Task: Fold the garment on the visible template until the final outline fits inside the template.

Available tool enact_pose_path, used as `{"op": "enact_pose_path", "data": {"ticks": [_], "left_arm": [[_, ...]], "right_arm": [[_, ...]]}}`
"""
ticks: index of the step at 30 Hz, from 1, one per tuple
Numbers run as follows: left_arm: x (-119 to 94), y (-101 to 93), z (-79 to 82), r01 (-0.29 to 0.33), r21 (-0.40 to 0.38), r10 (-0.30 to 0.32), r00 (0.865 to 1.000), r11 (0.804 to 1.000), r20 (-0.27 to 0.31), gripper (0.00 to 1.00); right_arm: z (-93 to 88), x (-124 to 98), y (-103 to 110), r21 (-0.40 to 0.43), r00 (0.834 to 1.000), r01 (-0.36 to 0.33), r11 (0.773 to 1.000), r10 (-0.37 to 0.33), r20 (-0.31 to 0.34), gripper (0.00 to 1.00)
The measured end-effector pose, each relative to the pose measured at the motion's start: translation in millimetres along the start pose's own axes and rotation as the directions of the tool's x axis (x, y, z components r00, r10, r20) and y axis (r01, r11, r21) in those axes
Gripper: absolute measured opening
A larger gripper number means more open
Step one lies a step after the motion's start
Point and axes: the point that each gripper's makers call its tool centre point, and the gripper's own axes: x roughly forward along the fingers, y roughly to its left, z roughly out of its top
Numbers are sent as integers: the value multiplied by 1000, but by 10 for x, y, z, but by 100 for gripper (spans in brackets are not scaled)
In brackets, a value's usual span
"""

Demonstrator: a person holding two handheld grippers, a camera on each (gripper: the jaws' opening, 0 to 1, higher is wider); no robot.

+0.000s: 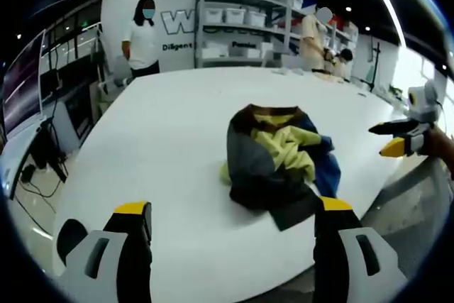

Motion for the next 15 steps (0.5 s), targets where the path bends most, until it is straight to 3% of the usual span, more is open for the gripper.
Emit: {"op": "enact_pose_path", "data": {"ticks": [15], "left_arm": [[-1, -6, -7, -1, 9, 1, 1000, 1000, -7, 93]], "right_arm": [[-28, 10, 28, -10, 1000, -12, 1000, 12, -20, 99]]}}
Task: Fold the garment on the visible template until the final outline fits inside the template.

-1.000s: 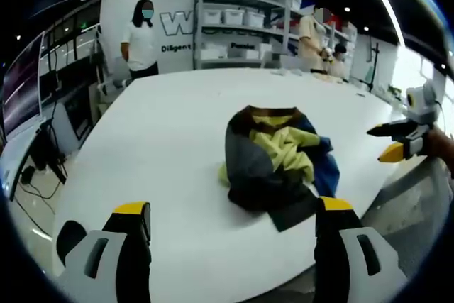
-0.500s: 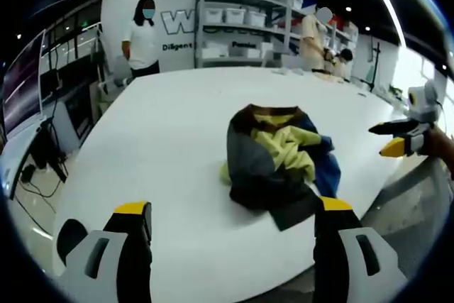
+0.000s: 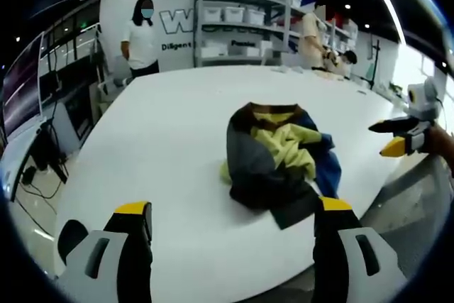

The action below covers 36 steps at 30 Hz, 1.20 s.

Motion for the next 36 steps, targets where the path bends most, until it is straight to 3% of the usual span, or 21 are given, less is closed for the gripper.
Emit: {"op": "enact_pose_path", "data": {"ticks": [36], "left_arm": [[12, 0, -1, 2, 7, -2, 1000, 1000, -1, 92]], "right_arm": [[-32, 20, 28, -11, 1000, -24, 1000, 24, -20, 99]]}}
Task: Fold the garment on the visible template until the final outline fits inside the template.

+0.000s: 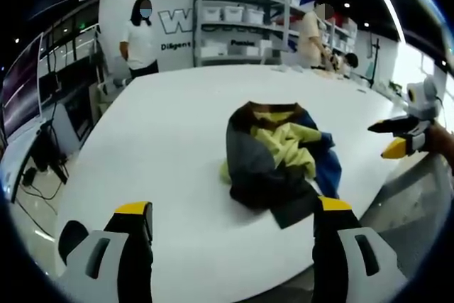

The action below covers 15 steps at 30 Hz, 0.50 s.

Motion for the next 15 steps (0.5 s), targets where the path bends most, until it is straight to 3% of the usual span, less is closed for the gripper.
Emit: {"op": "enact_pose_path", "data": {"ticks": [4, 7, 15], "left_arm": [[-9, 8, 2, -5, 5, 5, 1000, 1000, 0, 90], [-43, 40, 79, -19, 10, 18, 999, 1000, 42, 88], [-16, -3, 34, -7, 36, 6, 1000, 999, 12, 87]], "right_arm": [[10, -2, 3, -1, 1000, -2, 1000, 2, 5, 99], [24, 1, 30, -1, 1000, -15, 1000, 15, 11, 99], [84, -4, 29, -3, 999, -19, 1000, 19, 36, 99]]}}
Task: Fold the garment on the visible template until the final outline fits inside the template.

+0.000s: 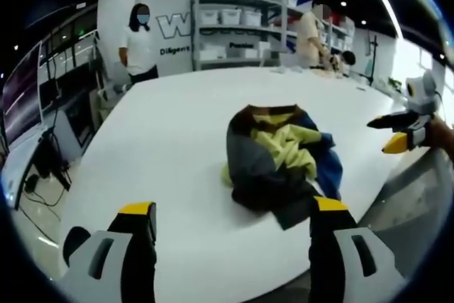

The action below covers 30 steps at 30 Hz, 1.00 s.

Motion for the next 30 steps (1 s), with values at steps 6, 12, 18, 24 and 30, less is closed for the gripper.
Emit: {"op": "enact_pose_path", "data": {"ticks": [6, 12, 18, 24, 30], "left_arm": [[14, -21, 0, 18, -9, -19, 1000, 1000, -4, 85], [48, -28, 36, 22, 17, -22, 1000, 1000, -8, 83], [109, -12, 111, 42, 38, -42, 999, 998, -15, 82], [182, 29, 294, 51, 29, -52, 998, 998, 18, 81], [282, -16, 357, 96, -16, -96, 995, 995, 18, 79]], "right_arm": [[59, 12, 16, 11, 1000, -18, 1000, 18, 23, 99], [98, 54, 68, -17, 998, -62, 998, 62, 4, 99], [195, 129, 95, -29, 994, -111, 993, 111, -5, 99], [350, 209, 68, -44, 992, -122, 992, 122, 8, 99], [468, 316, 11, -42, 992, -127, 991, 128, 13, 99]]}}
